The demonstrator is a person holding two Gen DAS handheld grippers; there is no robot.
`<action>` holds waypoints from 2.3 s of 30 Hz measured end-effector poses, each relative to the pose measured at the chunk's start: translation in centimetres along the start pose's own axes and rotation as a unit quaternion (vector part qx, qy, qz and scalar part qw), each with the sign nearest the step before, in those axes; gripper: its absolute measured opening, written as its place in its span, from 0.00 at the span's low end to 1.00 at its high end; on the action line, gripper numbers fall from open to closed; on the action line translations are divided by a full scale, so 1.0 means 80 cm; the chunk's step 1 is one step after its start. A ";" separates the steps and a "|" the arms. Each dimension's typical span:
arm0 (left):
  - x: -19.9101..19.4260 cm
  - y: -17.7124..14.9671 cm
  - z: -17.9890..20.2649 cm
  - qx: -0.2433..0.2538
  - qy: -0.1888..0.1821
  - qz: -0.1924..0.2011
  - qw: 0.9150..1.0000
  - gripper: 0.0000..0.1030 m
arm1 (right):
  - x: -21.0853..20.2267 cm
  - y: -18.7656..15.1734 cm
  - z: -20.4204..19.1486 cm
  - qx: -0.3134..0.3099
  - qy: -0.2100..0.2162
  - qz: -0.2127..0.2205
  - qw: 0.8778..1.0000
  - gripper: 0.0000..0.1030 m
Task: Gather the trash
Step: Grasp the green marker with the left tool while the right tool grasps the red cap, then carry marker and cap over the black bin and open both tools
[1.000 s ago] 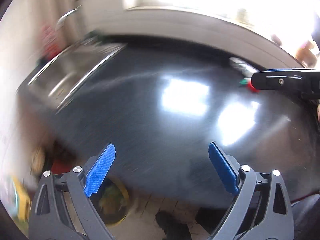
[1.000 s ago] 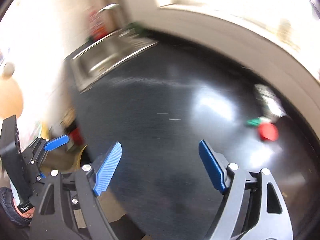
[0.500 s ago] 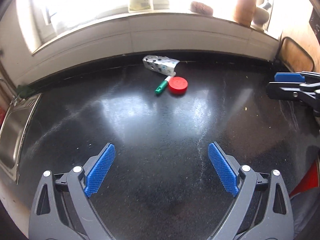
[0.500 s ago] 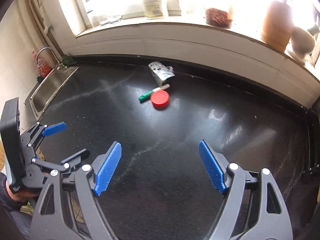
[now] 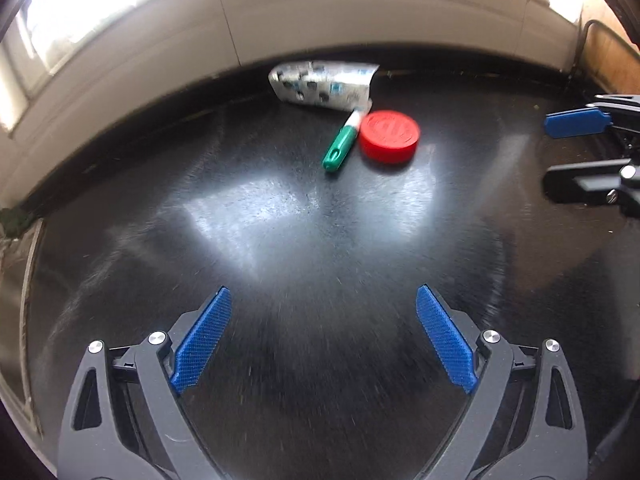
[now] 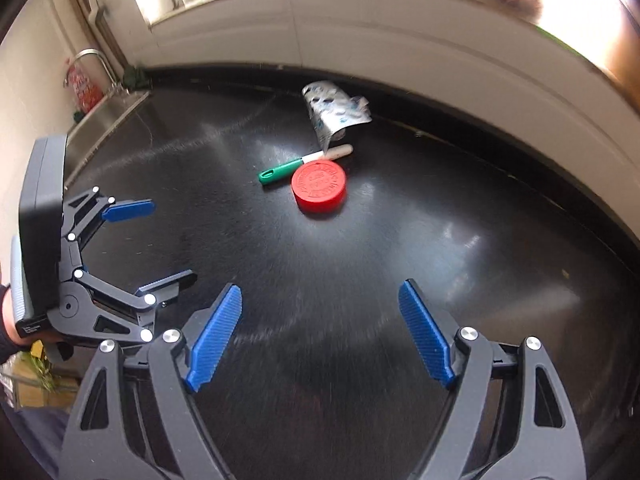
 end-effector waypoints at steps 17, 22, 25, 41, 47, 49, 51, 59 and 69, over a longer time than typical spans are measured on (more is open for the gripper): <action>0.054 0.109 -0.003 0.060 -0.056 0.034 0.996 0.87 | 0.099 0.115 0.010 -0.092 -0.005 -0.014 0.996 0.48; 0.055 0.134 0.013 0.079 -0.062 0.053 0.994 0.66 | 0.094 0.117 0.030 -0.076 0.006 -0.019 0.997 0.48; 0.053 0.143 0.024 0.085 -0.062 0.058 0.993 0.40 | 0.085 0.112 0.046 -0.062 0.003 -0.017 0.998 0.48; 0.003 0.031 0.063 0.022 -0.049 0.016 0.998 0.12 | 0.005 0.017 0.036 0.002 -0.009 0.014 1.000 0.48; -0.019 -0.036 0.082 -0.010 -0.042 0.010 0.999 0.12 | -0.003 -0.056 0.001 0.007 -0.002 0.001 1.000 0.48; -0.030 -0.058 0.084 -0.014 -0.039 0.010 0.999 0.12 | -0.007 -0.082 -0.008 0.005 -0.002 -0.003 1.000 0.48; -0.036 -0.070 0.087 -0.020 -0.037 0.011 0.999 0.12 | -0.011 -0.098 -0.012 0.002 -0.002 -0.004 1.000 0.48; -0.080 -0.109 0.046 -0.070 -0.014 0.039 0.997 0.12 | -0.030 -0.102 -0.050 -0.034 0.000 0.008 0.999 0.48; -0.150 -0.239 -0.079 -0.225 0.061 0.049 0.971 0.12 | -0.029 -0.051 -0.250 -0.207 0.064 0.017 0.976 0.48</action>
Point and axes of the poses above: each gripper's, at about its wrist camera, not at the fingertips, and x roughly the way its jaws point, z to its right, y to its top, the point moved 7 cm from there along x, roughly the way its jaws point, and after that the axes turned 13 degrees about -z, right-handed, at the moved point
